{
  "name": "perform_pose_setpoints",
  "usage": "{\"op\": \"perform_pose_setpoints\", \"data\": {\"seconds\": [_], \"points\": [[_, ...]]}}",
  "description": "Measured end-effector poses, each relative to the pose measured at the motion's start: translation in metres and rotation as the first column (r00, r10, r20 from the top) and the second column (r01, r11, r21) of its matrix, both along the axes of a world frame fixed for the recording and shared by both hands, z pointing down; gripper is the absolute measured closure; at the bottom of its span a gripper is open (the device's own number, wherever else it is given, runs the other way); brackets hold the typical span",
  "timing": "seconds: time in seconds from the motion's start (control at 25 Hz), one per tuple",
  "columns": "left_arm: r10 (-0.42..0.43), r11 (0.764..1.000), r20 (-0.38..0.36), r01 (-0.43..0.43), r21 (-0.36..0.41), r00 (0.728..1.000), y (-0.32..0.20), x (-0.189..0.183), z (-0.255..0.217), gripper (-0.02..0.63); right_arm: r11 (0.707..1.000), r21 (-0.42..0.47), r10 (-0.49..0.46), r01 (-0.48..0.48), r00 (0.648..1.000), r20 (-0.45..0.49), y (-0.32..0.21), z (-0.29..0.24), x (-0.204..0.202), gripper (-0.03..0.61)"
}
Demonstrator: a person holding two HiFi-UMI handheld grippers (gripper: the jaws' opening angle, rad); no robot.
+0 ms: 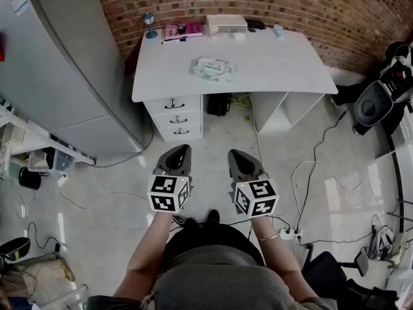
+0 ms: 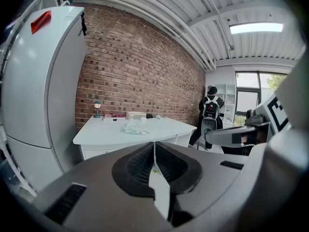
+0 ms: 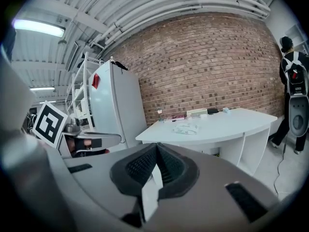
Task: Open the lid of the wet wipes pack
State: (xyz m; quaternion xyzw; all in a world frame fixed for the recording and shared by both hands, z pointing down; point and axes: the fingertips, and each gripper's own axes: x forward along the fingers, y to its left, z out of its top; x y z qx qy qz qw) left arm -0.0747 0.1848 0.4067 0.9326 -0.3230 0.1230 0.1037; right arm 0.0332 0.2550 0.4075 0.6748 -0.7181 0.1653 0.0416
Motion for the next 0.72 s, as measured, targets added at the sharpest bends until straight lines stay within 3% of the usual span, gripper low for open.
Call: {"op": "perform_pose_setpoints", "data": {"seconds": [0.32, 0.72], "points": [[-0.008, 1.0, -0.015, 0.008, 0.005, 1.0, -0.003, 0.008, -0.003, 0.568, 1.0, 0.0, 0.0, 0.0, 1.0, 0.0, -0.008, -0.001, 0.015, 0.571], [-0.042, 0.999, -0.039, 0.04, -0.029, 0.998, -0.013, 0.015, 0.001, 0.503, 1.0, -0.009, -0.029, 0.029, 0.999, 0.018, -0.016, 0.006, 0.026, 0.501]]}}
